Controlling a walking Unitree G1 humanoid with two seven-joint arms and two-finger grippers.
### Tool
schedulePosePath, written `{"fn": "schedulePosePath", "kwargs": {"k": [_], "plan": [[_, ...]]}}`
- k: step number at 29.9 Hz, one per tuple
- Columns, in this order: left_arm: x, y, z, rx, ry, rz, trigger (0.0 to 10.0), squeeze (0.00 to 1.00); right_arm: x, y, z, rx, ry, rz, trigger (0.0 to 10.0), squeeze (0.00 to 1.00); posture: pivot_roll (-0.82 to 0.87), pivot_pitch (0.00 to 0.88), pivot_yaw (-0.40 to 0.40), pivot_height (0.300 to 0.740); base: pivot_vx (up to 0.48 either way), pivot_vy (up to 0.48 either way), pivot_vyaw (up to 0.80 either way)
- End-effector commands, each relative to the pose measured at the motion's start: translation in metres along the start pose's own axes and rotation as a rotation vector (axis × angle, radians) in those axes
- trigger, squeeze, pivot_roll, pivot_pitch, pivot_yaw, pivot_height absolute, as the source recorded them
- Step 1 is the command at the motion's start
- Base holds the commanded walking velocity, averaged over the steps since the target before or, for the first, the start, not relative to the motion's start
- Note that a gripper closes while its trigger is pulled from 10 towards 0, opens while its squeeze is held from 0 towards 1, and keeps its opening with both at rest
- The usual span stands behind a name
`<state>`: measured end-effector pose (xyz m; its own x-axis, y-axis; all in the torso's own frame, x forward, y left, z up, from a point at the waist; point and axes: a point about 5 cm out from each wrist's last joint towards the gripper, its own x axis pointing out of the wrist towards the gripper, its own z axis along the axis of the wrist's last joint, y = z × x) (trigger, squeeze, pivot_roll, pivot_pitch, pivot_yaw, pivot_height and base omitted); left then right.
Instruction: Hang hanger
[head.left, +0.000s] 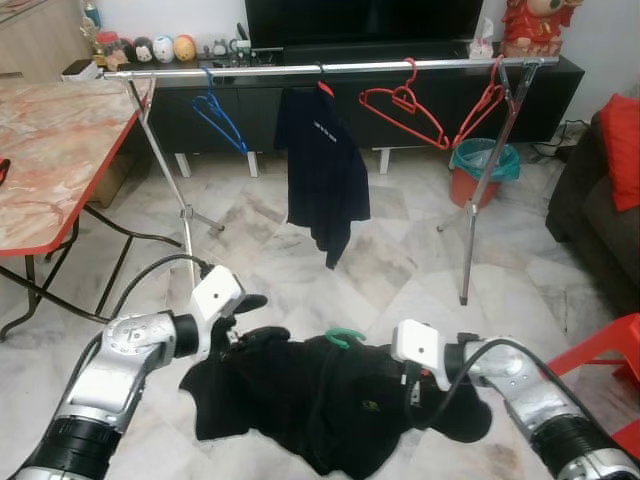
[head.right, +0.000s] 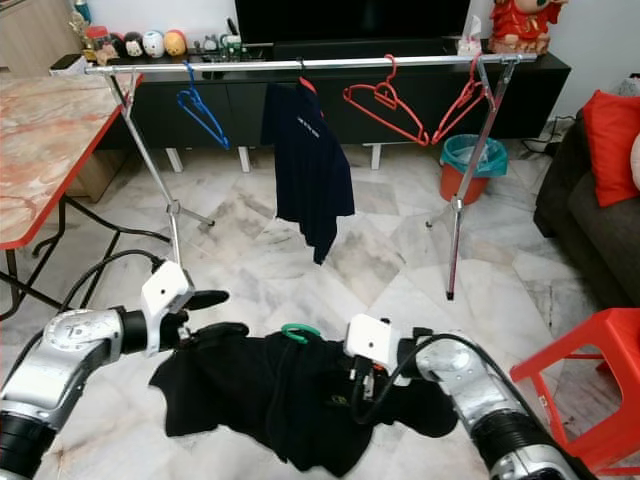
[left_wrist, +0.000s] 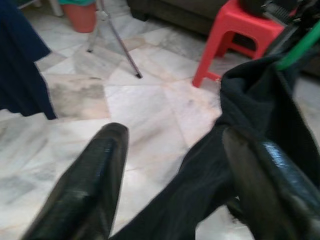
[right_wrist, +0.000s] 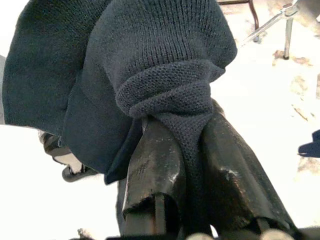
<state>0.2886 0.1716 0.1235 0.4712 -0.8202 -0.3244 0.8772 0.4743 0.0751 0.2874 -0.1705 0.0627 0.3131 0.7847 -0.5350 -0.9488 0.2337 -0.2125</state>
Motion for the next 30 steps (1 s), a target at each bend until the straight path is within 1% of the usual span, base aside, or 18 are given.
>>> {"fn": "schedulePosePath", "kwargs": {"k": [1, 5, 6, 9, 10, 14, 21, 22, 24, 27, 30], "plan": [[-0.004, -0.001, 0.000, 0.006, 0.021, -0.038, 10.0, 1.00, -0.001, -0.005, 0.010, -0.034, -0.037, -0.006, 10.0, 0.00, -0.03, 0.003, 0.058, 0.740, 0.000, 0.000, 0.00], [-0.005, -0.005, 0.000, 0.008, 0.058, -0.121, 10.0, 1.00, -0.002, -0.007, 0.016, -0.046, -0.056, 0.000, 10.0, 0.00, -0.04, 0.004, 0.063, 0.740, 0.000, 0.000, 0.00], [-0.005, -0.005, 0.000, 0.008, 0.058, -0.121, 10.0, 1.00, -0.002, -0.007, 0.016, -0.046, -0.056, 0.000, 10.0, 0.00, -0.04, 0.004, 0.063, 0.740, 0.000, 0.000, 0.00], [-0.001, -0.010, -0.002, 0.014, 0.080, -0.161, 10.0, 1.00, 0.001, -0.006, 0.021, -0.054, -0.079, 0.017, 10.0, 0.00, -0.03, 0.003, 0.065, 0.740, 0.000, 0.000, 0.00], [-0.001, -0.010, -0.002, 0.014, 0.080, -0.161, 10.0, 1.00, 0.001, -0.006, 0.021, -0.054, -0.079, 0.017, 10.0, 0.00, -0.03, 0.003, 0.065, 0.740, 0.000, 0.000, 0.00], [0.007, -0.013, -0.003, 0.021, 0.088, -0.181, 10.0, 1.00, 0.006, -0.002, 0.031, -0.078, -0.116, 0.061, 10.0, 0.00, -0.04, 0.002, 0.068, 0.740, 0.000, 0.000, 0.00], [0.012, -0.010, -0.004, 0.039, 0.093, -0.164, 10.0, 1.00, 0.008, -0.001, 0.038, -0.101, -0.134, 0.084, 10.0, 0.00, -0.04, 0.002, 0.070, 0.740, 0.000, 0.000, 0.00], [0.013, -0.010, -0.004, 0.044, 0.096, -0.160, 10.0, 0.00, 0.008, 0.000, 0.039, -0.105, -0.136, 0.088, 10.0, 0.00, -0.04, 0.002, 0.070, 0.740, 0.000, 0.000, 0.00], [0.013, -0.010, -0.005, 0.049, 0.101, -0.160, 10.0, 0.00, 0.008, 0.000, 0.040, -0.107, -0.138, 0.092, 10.0, 0.00, -0.04, 0.002, 0.070, 0.740, 0.000, 0.000, 0.00], [0.013, -0.014, -0.007, 0.028, 0.112, -0.200, 10.0, 0.00, 0.008, 0.002, 0.044, -0.111, -0.150, 0.100, 10.0, 0.00, -0.04, 0.006, 0.073, 0.740, 0.000, 0.000, 0.00], [0.013, -0.015, -0.008, 0.025, 0.117, -0.212, 10.0, 0.00, 0.008, 0.002, 0.045, -0.114, -0.155, 0.104, 10.0, 0.00, -0.04, 0.006, 0.073, 0.740, 0.000, 0.000, 0.00]]}}
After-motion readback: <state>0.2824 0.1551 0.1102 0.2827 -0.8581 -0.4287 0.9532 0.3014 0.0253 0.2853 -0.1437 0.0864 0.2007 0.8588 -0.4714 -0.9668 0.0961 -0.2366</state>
